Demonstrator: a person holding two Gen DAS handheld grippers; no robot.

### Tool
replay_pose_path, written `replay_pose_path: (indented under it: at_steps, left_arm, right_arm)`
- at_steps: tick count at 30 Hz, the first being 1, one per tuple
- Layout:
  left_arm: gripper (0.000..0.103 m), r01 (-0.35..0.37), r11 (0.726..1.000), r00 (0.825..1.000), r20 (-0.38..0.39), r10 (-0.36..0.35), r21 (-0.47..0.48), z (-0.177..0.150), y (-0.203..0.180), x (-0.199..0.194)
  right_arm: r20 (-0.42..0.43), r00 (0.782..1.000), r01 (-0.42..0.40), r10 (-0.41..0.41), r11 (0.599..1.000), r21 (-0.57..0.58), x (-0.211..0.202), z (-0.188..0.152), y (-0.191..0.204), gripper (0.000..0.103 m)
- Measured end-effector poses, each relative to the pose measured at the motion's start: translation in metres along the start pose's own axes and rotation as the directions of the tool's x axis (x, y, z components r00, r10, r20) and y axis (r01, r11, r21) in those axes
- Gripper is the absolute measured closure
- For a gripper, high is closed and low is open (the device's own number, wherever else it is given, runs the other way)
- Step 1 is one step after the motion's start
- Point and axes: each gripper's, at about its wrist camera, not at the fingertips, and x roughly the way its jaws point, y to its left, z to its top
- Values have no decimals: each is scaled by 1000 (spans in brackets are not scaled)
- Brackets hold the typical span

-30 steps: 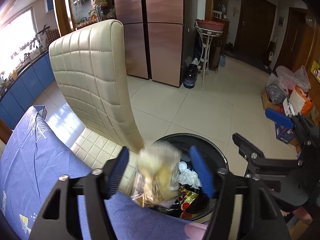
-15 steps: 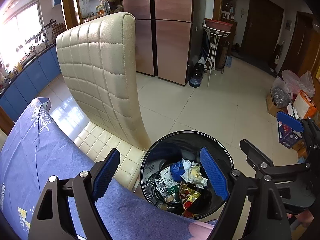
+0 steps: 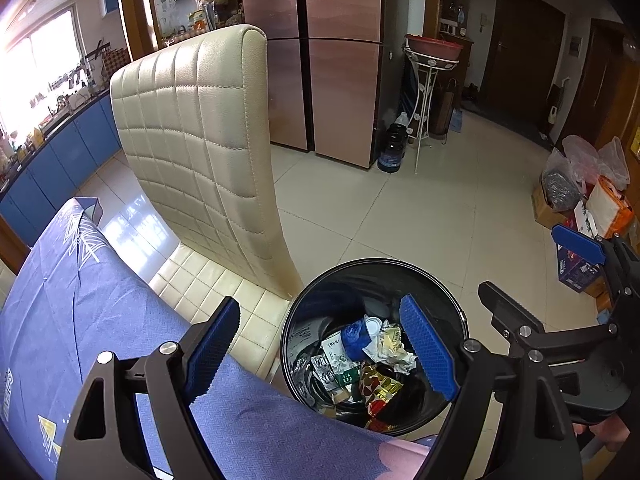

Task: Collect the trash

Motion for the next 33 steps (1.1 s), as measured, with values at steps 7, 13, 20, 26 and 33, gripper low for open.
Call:
replay_pose_path:
  at_steps: [7, 13, 20, 26, 33]
  left_arm:
    - [23, 2, 1000, 1000, -2, -2, 0, 0, 0, -1]
    - [23, 8, 1000, 1000, -2, -8, 1, -1, 0, -1]
    - [23, 7, 1000, 1000, 2, -7, 3, -2, -1, -1]
    - [23, 13, 1000, 1000, 6, -13, 13, -2, -2, -3]
    - [23, -2, 1000, 1000, 3, 2, 24, -2, -2, -3]
  right_arm:
    - [-5, 1000, -1, 1, 1000, 4, 1, -1, 0, 4]
    - [-1, 1000, 3, -3, 1000, 1, 0, -1, 0, 4]
    - [-5, 1000, 5, -5, 1000, 2, 0, -2, 0, 4]
    - [-3, 1000, 1, -1, 1000, -3, -2, -1, 0, 4]
    - [0, 1000, -1, 1, 1000, 1, -3, 0, 0, 4]
